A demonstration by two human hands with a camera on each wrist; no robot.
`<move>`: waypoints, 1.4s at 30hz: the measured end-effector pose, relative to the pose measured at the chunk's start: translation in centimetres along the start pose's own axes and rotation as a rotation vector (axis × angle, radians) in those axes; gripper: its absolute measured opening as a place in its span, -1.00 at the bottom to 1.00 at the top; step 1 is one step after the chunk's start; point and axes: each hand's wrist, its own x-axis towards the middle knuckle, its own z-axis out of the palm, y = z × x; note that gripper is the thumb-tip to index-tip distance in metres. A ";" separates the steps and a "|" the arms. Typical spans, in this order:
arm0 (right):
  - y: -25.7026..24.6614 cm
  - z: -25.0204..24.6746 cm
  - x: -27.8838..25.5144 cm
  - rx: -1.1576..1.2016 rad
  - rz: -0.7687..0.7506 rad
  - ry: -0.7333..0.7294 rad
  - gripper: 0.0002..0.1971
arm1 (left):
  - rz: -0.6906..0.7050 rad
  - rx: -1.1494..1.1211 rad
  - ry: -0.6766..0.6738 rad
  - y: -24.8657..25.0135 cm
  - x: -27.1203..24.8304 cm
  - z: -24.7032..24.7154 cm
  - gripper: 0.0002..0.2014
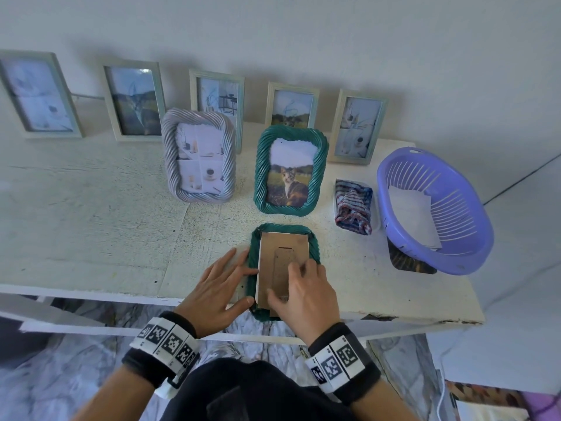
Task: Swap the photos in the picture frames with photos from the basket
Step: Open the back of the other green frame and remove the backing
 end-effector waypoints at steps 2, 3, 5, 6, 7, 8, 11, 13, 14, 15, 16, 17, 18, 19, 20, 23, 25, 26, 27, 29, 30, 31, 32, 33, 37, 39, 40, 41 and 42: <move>-0.2 0.0 0.1 0.002 0.021 0.008 -0.51 | -0.004 0.006 0.003 0.0 -0.1 -0.1 -0.40; -0.3 -0.2 0.1 0.018 0.039 0.013 -0.52 | -0.006 0.008 0.006 0.1 -0.1 -0.1 -0.40; -0.2 -0.5 0.2 0.087 0.097 0.003 -0.55 | -0.008 0.007 0.016 0.1 -0.1 0.0 -0.42; 0.0 -0.9 0.2 0.153 0.117 -0.019 -0.56 | -0.006 0.004 0.024 0.0 -0.1 0.1 -0.43; 0.3 -1.3 0.2 0.234 0.133 -0.029 -0.58 | -0.004 -0.001 0.033 0.0 -0.1 0.1 -0.44; 0.7 -1.7 0.1 0.317 0.146 -0.029 -0.61 | -0.003 -0.006 0.040 -0.1 -0.1 0.2 -0.44; 2.0 -3.0 -0.1 0.594 0.224 -0.034 -0.81 | -0.005 -0.012 0.054 -0.1 -0.1 0.3 -0.45; 3.2 -3.6 -0.2 0.826 0.325 -0.051 -0.86 | -0.006 -0.018 0.056 -0.1 -0.1 0.4 -0.45; 3.8 -3.9 -0.2 0.938 0.376 -0.053 -0.82 | -0.006 -0.022 0.057 -0.1 -0.1 0.4 -0.45; 4.5 -3.9 -0.3 1.045 0.424 -0.046 -0.77 | -0.006 -0.024 0.061 -0.1 -0.1 0.4 -0.45; 5.2 -4.0 -0.4 1.156 0.473 -0.030 -0.71 | -0.005 -0.025 0.065 -0.1 -0.1 0.4 -0.45; 5.9 -3.9 -0.6 1.268 0.518 -0.007 -0.67 | -0.006 -0.026 0.068 -0.1 -0.1 0.4 -0.45; 6.6 -3.8 -0.9 1.368 0.555 0.018 -0.66 | -0.007 -0.030 0.071 -0.1 -0.1 0.4 -0.45; 7.2 -4.0 -1.2 1.437 0.577 0.043 -0.65 | -0.007 -0.032 0.073 -0.1 -0.1 0.4 -0.45; 8.0 -4.3 -1.6 1.464 0.583 0.062 -0.66 | -0.007 -0.032 0.073 -0.1 -0.1 0.5 -0.45; 9.8 -6.0 -2.6 1.340 0.507 0.071 -0.64 | -0.006 -0.031 0.073 -0.1 -0.2 0.5 -0.45; 10.9 -6.8 -3.1 1.116 0.454 0.042 -0.67 | -0.016 -0.032 0.065 -0.1 -0.2 0.5 -0.44; 11.4 -6.8 -3.2 0.948 0.420 0.030 -0.71 | -0.017 -0.034 0.064 -0.1 -0.2 0.5 -0.44; 11.7 -6.5 -3.4 0.756 0.383 0.015 -0.75 | -0.016 -0.038 0.066 -0.2 -0.2 0.5 -0.44; 11.5 -5.7 -3.4 0.397 0.317 -0.050 -0.71 | -0.017 -0.040 0.067 -0.2 -0.1 0.5 -0.43; 11.1 -5.1 -3.3 0.263 0.300 -0.093 -0.66 | -0.017 -0.038 0.064 -0.2 -0.2 0.5 -0.43; 10.6 -4.7 -3.1 0.163 0.300 -0.122 -0.64 | -0.017 -0.038 0.062 -0.2 -0.2 0.5 -0.42; 10.1 -4.2 -2.9 0.087 0.307 -0.140 -0.64 | -0.016 -0.039 0.062 -0.2 -0.2 0.5 -0.42; 9.5 -3.8 -2.5 0.033 0.311 -0.154 -0.65 | -0.018 -0.043 0.062 -0.2 -0.2 0.5 -0.42; 8.9 -2.5 -1.0 -0.014 0.329 -0.164 -0.64 | -0.021 -0.040 0.060 -0.2 -0.2 0.5 -0.42; 9.0 -2.2 -0.4 -0.020 0.325 -0.154 -0.61 | -0.022 -0.035 0.057 -0.2 -0.1 0.6 -0.42; 9.1 -2.1 -0.1 -0.027 0.324 -0.148 -0.59 | -0.022 -0.036 0.058 -0.2 -0.1 0.6 -0.42; 9.2 -2.1 0.2 -0.032 0.326 -0.143 -0.59 | -0.021 -0.037 0.062 -0.1 -0.1 0.6 -0.41; 9.2 -2.0 0.5 -0.036 0.327 -0.139 -0.58 | -0.020 -0.036 0.066 -0.1 -0.1 0.6 -0.41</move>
